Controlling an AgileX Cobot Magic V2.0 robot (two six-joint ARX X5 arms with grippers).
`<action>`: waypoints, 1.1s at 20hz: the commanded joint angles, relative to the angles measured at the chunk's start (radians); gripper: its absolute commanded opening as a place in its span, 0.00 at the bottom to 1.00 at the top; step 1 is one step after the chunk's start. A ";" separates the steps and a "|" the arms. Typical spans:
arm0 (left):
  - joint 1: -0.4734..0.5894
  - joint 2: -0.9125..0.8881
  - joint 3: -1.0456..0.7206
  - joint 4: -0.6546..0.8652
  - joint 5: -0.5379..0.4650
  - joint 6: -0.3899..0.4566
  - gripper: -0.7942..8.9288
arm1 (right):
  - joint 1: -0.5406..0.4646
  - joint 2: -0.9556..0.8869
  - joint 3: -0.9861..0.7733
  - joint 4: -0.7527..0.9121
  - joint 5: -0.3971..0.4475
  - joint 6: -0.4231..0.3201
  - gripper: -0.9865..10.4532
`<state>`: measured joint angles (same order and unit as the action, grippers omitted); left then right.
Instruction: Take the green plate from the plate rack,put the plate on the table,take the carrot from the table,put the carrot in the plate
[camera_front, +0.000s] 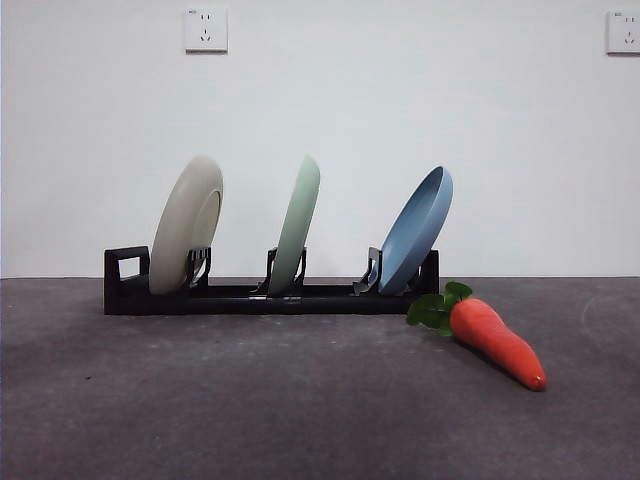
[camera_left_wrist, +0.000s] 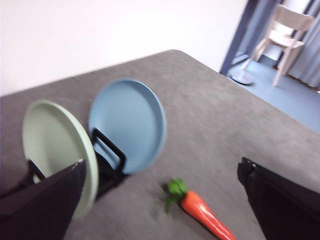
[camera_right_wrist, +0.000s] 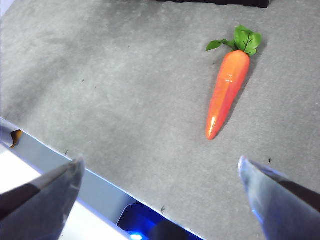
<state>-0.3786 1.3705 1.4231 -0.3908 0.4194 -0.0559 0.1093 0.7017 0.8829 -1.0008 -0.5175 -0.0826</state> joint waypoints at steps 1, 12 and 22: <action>-0.023 0.109 0.042 0.062 -0.025 0.000 0.73 | -0.002 -0.001 0.003 0.006 0.000 0.003 0.58; -0.042 0.504 0.137 0.272 -0.157 -0.003 0.73 | -0.002 -0.001 0.003 0.005 0.000 0.003 0.58; -0.051 0.606 0.137 0.315 -0.182 -0.003 0.55 | -0.002 -0.001 0.003 0.005 0.000 0.006 0.58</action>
<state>-0.4248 1.9591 1.5574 -0.0849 0.2382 -0.0559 0.1093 0.7021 0.8829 -1.0012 -0.5175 -0.0818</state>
